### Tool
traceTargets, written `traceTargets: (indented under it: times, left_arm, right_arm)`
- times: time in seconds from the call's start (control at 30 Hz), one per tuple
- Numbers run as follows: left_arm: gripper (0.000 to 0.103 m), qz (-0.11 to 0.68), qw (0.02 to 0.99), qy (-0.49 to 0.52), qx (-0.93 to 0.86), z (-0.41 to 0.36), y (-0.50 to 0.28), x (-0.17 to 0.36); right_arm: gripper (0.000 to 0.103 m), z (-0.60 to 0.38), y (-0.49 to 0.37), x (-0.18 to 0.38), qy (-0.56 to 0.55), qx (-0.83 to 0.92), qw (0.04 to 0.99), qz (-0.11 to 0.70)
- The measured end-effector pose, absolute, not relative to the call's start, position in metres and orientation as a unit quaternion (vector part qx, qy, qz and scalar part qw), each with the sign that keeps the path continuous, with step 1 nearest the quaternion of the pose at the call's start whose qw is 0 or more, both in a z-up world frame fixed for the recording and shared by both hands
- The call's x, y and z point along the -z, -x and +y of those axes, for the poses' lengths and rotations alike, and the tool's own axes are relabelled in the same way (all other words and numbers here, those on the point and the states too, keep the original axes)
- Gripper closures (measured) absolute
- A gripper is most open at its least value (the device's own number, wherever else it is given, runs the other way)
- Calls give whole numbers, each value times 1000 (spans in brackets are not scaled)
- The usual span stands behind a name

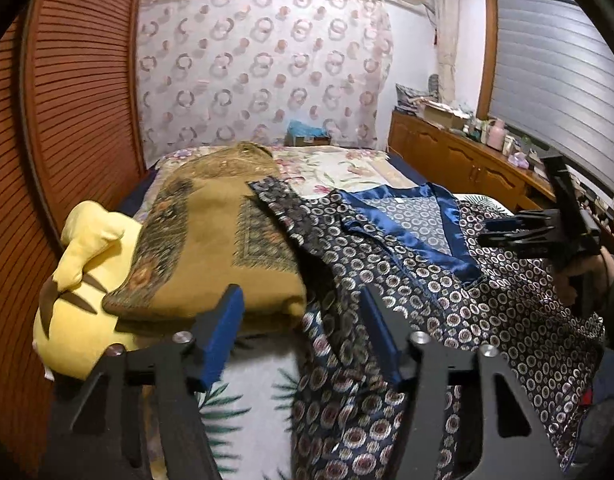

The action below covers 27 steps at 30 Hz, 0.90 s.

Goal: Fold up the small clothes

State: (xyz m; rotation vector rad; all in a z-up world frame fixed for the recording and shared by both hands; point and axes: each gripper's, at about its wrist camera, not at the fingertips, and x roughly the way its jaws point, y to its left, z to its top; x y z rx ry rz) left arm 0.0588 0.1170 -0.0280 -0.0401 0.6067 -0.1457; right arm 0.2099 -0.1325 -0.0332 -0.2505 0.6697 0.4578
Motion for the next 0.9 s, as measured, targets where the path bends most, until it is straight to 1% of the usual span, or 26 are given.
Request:
traceTargets:
  times: [0.07,0.1,0.33,0.37,0.47,0.63,0.7,0.73,0.8,0.83,0.9]
  left_arm:
    - [49,303,949,21,80,113,-67,26]
    - [51,306,948,23,85,111,-71,26]
    - [55,327,939,26,99,99,-94,28]
    - [57,333,938,25,99,98,-99,30]
    - [61,351,932,23,93,94,-110,37]
    - [64,373,924,12,78,90,-125,44]
    - [74,380,922,5,72,89,-129,45]
    - [77,383,921,1,70,89,-131,45]
    - [95,387,919,2,71,90,-133,46]
    - [97,387,919,4,73,91,-134,46]
    - [100,380,922,4,69,94,-132,42]
  right_arm:
    - [35,-158,-203,32,119,-204,916,324]
    - [34,-168,-199,32,120,-198,917,324]
    - [33,-248,-166,38,114,-135,923,342]
    - [33,-257,-160,39,117,-124,922,349]
    - [33,-279,-142,51,111,-111,919,361]
    - [33,-304,-120,73,84,-103,916,378]
    - [33,-308,-111,71,72,-107,920,370]
    - [33,-311,-105,72,74,-107,921,367]
    - [29,-315,-96,75,73,-106,924,360]
    - [28,-315,-96,77,75,-107,924,360]
    - [21,-316,-98,80,74,-114,922,362]
